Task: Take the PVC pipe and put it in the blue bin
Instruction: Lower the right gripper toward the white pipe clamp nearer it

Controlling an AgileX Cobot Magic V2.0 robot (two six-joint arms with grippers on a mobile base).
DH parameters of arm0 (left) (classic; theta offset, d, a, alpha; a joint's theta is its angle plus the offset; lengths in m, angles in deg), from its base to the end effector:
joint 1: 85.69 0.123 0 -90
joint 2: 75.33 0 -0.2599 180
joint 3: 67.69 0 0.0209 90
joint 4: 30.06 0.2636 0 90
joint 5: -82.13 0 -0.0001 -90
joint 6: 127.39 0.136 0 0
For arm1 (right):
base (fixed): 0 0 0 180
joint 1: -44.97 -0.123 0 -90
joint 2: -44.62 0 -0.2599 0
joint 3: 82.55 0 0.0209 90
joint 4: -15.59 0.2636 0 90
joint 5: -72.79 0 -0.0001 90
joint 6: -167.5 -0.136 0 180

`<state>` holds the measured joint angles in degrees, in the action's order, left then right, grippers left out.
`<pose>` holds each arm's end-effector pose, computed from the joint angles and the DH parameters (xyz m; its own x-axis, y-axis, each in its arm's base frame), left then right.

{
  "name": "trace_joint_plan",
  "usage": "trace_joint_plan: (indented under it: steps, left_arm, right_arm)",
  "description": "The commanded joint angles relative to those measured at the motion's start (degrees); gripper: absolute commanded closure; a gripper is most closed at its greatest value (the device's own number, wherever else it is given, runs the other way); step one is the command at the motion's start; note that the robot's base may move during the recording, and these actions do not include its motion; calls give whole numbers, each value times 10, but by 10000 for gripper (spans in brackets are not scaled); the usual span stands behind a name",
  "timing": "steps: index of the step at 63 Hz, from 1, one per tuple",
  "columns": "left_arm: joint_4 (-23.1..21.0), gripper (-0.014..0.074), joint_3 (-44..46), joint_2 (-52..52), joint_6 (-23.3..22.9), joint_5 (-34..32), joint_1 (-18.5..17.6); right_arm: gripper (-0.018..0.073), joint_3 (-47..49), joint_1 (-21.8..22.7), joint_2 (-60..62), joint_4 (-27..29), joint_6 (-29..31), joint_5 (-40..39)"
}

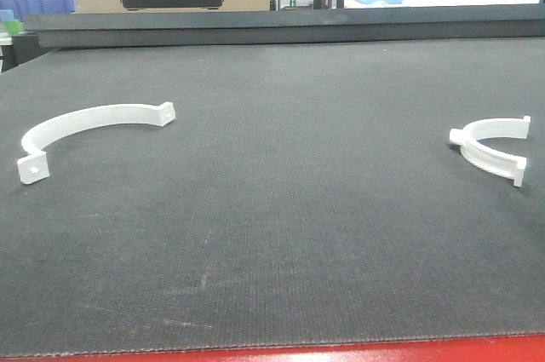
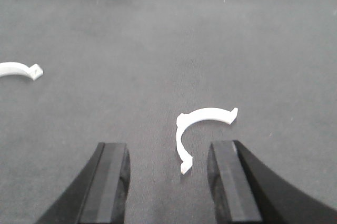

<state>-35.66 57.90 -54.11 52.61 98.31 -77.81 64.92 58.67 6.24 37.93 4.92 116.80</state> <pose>0.1429 0.0160 0.2985 -0.0196 -0.0973 -0.9951 -0.1125 0.9892 -0.0945 0.1635 -0.0029 0.3396 -0.3746 0.0748 -0.9242 -0.0145 0.9961 0.0865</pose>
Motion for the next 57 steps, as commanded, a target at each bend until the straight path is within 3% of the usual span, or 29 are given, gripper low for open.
trace_joint_plan:
  steps: [1,32,57]
  left_arm:
    - [-11,707,31,58,-6,34,-1]
    - [-17,707,149,320,-5,54,-1]
    - [-17,707,158,345,-5,-23,-1]
  right_arm:
    - [316,28,-2,-43,3,1,10]
    - [316,59,-2,-215,30,1,67]
    - [316,59,-2,-216,44,1,-69]
